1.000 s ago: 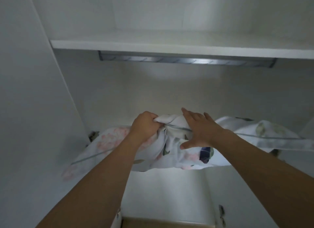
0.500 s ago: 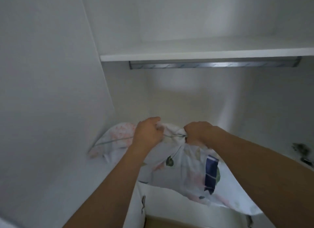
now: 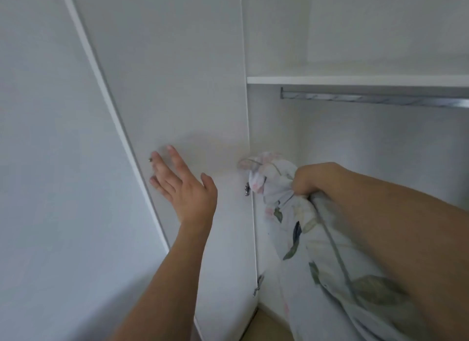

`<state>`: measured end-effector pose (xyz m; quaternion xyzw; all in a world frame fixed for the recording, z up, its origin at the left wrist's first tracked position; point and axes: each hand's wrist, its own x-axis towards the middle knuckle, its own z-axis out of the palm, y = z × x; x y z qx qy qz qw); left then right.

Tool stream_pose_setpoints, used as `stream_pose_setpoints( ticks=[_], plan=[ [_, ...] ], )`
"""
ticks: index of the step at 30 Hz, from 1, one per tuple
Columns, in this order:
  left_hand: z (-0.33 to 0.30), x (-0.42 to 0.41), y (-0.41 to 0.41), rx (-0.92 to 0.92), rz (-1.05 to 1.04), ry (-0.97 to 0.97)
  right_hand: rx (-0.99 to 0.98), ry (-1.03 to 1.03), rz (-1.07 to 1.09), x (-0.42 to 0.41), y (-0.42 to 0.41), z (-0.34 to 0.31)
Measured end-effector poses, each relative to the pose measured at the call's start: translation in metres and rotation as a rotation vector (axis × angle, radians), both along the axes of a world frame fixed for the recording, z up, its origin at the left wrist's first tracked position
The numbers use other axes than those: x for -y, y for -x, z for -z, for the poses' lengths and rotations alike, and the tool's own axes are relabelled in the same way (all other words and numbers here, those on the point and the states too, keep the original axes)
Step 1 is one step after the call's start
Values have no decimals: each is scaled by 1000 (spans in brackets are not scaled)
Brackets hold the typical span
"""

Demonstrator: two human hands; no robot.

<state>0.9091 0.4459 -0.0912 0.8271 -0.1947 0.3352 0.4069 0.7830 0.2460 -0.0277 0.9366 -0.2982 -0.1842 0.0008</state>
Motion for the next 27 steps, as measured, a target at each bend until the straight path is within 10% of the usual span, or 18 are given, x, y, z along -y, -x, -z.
stream_pose_setpoints(
  ticks=[12,27],
  plan=[
    [-21,-26,5,-373,-143,587,158,-111,62,-15,22,3],
    [10,87,134,270,568,270,36,-241,333,50,120,37]
  ],
)
